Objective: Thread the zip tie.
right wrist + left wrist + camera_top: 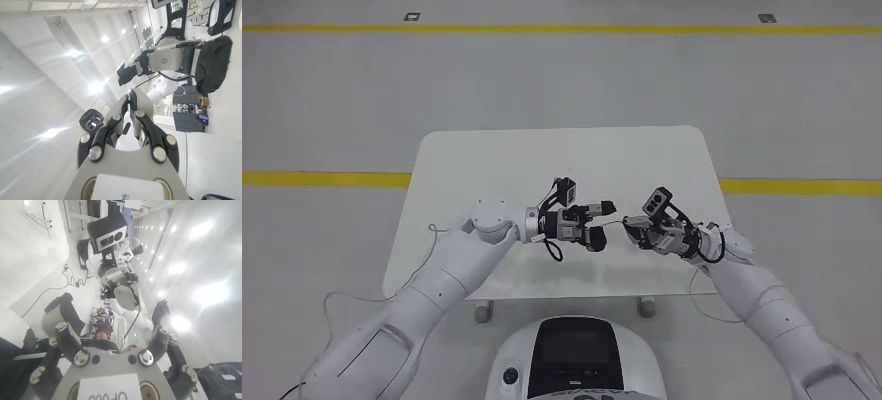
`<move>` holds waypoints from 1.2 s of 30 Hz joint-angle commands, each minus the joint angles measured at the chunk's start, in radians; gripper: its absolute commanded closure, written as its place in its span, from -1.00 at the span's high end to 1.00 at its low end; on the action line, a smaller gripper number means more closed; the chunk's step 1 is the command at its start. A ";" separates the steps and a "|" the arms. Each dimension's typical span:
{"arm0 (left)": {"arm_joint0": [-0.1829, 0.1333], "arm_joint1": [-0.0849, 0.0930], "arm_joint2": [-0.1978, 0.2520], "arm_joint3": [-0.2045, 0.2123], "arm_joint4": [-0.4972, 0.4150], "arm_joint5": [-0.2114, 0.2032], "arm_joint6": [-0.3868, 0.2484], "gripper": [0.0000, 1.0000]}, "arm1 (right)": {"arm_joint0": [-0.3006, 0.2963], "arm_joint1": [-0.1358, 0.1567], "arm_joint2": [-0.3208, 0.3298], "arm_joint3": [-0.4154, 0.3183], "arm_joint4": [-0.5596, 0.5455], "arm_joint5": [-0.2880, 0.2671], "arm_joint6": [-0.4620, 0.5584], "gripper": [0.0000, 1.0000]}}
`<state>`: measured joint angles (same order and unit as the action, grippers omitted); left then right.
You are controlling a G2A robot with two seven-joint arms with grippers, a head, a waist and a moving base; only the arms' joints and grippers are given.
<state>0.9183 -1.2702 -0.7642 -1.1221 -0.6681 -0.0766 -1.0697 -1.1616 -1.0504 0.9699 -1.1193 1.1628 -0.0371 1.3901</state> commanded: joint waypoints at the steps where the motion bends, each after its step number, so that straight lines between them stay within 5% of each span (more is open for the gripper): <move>1: 0.000 0.000 0.000 -0.001 -0.005 -0.003 -0.004 1.00 | 0.002 -0.002 -0.002 0.004 -0.006 0.001 0.000 -1.00; 17: -0.008 -0.005 0.011 0.024 -0.015 -0.015 -0.017 1.00 | 0.045 -0.032 -0.024 0.087 -0.035 0.013 0.000 -1.00; 36: -0.013 -0.010 0.028 0.028 -0.013 -0.008 -0.024 1.00 | 0.034 -0.046 -0.020 0.069 -0.005 -0.025 0.000 -1.00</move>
<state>0.9052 -1.2798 -0.7370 -1.0937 -0.6807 -0.0842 -1.0935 -1.1274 -1.0960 0.9496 -1.0498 1.1567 -0.0628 1.3900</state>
